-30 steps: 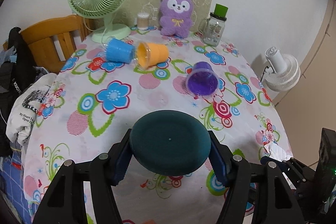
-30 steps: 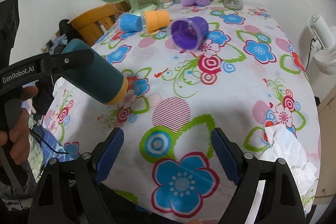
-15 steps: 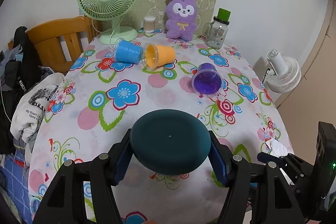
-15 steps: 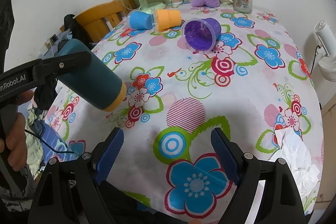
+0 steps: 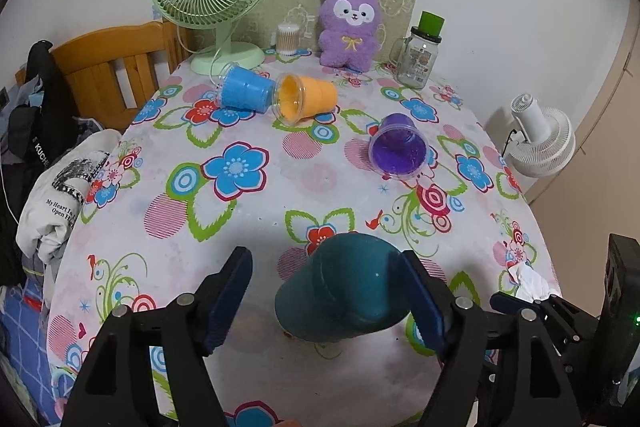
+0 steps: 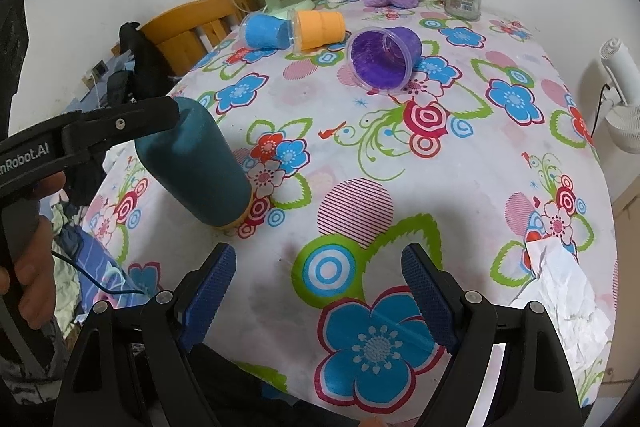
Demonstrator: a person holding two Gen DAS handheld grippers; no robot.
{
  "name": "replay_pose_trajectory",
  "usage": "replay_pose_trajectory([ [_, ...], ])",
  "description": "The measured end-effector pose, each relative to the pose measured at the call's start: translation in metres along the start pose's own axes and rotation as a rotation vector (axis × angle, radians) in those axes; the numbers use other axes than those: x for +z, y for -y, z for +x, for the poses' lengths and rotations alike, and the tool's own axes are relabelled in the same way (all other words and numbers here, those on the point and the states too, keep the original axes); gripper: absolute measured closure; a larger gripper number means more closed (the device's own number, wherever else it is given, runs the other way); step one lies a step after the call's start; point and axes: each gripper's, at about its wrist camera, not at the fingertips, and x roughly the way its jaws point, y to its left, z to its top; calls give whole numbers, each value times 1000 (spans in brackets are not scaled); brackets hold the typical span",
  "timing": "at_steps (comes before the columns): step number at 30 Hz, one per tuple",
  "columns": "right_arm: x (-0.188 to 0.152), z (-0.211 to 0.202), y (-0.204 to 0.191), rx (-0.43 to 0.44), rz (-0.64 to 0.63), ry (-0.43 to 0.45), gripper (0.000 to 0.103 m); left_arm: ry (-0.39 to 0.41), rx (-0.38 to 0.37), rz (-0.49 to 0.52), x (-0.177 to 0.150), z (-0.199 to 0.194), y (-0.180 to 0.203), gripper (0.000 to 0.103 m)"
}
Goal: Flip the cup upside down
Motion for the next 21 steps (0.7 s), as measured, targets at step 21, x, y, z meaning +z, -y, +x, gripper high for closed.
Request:
replay_pose_trajectory([
  [21,4,3,-18,-2,-33,-8,16,33,-10,-24,-2,-14,-15,13],
])
